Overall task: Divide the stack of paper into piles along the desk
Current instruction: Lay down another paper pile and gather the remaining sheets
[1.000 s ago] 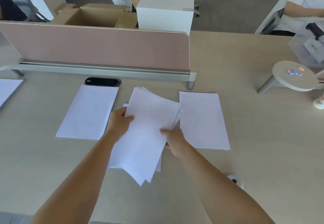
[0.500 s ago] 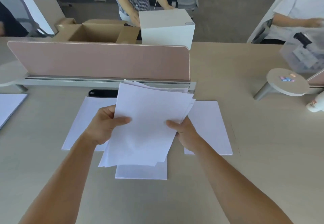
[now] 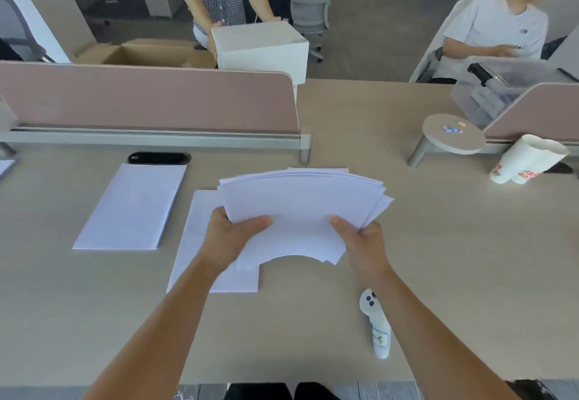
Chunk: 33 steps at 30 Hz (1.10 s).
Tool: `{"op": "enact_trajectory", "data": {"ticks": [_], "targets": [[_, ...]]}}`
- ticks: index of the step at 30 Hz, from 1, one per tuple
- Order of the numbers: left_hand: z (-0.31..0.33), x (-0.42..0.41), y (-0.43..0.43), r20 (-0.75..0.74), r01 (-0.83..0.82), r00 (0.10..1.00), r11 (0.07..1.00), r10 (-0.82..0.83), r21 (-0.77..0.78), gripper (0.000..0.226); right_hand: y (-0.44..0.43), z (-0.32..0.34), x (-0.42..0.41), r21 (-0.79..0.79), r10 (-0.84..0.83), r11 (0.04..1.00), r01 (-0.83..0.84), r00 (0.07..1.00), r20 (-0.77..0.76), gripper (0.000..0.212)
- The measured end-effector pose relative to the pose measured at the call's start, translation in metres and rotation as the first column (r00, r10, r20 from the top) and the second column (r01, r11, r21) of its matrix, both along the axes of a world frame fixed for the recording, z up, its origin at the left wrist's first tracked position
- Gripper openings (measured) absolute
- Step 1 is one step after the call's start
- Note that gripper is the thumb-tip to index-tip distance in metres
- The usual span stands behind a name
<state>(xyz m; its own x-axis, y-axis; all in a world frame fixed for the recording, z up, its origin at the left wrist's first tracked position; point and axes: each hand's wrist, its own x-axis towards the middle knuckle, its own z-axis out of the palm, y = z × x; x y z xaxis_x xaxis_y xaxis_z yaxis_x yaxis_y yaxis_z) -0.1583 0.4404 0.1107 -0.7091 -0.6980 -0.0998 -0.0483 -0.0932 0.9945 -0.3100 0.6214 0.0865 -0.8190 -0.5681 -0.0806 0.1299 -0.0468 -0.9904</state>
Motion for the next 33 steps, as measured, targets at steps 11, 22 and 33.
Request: {"op": "enact_trajectory", "data": {"ticks": [11, 22, 33], "targets": [[-0.064, 0.016, 0.084, 0.114, -0.142, 0.985, 0.986, 0.132, 0.084, 0.019, 0.064, -0.049, 0.014, 0.131, 0.068, 0.989, -0.074, 0.996, 0.051, 0.006], [-0.049, 0.024, 0.077, 0.039, -0.100, 0.994, 0.995, 0.099, 0.004, 0.038, 0.063, -0.030, -0.005, 0.085, 0.168, 0.982, -0.167, 0.986, -0.001, 0.024], [-0.042, 0.029, 0.072, -0.017, -0.124, 0.992, 0.992, 0.124, -0.020, 0.036, 0.052, -0.020, -0.013, 0.090, 0.235, 0.969, -0.231, 0.971, -0.042, 0.023]]}}
